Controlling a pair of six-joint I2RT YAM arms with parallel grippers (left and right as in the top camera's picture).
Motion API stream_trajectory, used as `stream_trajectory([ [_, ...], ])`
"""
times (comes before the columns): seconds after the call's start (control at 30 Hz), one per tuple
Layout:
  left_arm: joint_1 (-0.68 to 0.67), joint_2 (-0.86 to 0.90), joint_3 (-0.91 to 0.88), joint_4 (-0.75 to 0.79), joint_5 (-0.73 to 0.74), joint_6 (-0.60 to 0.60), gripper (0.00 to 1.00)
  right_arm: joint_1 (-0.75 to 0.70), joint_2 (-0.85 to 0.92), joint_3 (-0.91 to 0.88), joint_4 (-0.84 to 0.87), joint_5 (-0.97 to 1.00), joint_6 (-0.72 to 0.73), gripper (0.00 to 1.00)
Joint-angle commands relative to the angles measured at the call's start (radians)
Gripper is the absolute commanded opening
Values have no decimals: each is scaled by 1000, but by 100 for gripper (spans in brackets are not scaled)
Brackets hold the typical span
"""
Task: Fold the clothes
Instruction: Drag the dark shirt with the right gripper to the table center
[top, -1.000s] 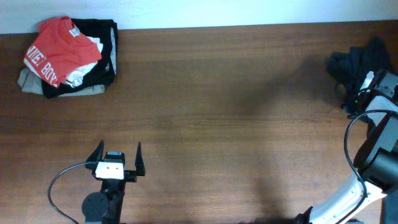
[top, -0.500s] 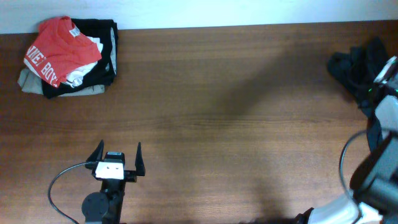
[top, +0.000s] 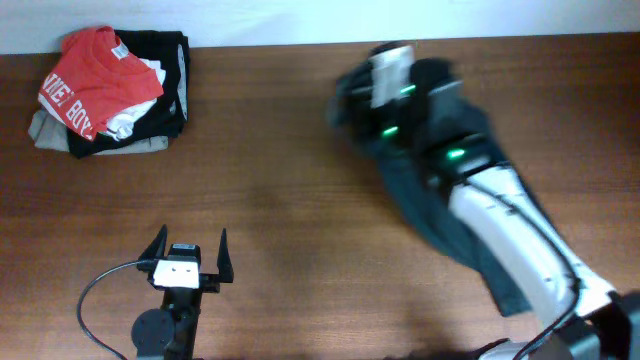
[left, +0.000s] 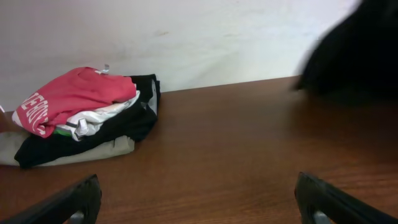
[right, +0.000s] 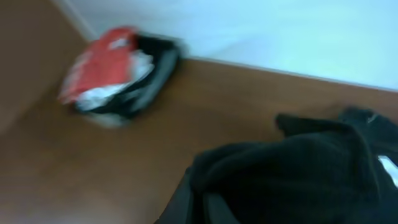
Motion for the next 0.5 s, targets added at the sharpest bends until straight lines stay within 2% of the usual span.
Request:
stream_trajectory([
  [0.0, 5, -5, -3, -5, 1, 16, 99, 177, 33, 10, 40, 6, 113, 4],
  [0.03, 5, -5, -3, -5, 1, 16, 99, 206, 38, 10, 45, 36, 130, 5],
  [0.07, 5, -5, -3, -5, 1, 16, 99, 228, 39, 10, 51, 47, 134, 43],
  [0.13, 5, -5, -3, -5, 1, 16, 99, 229, 39, 10, 50, 37, 134, 31],
  [0.17, 5, -5, -3, -5, 1, 16, 99, 222, 39, 10, 46, 37, 134, 40],
  [0.2, 5, -5, -3, -5, 1, 16, 99, 212, 39, 10, 44, 37, 133, 74],
  [0.23, 5, -5, -3, -5, 1, 16, 99, 193, 37, 10, 40, 37, 133, 99],
  [0.37, 5, -5, -3, -5, 1, 16, 99, 8, 13, 10, -62, 37, 134, 98],
  [0.47, 5, -5, -3, -5, 1, 16, 99, -196, 10, 10, -249, 32, 134, 99],
])
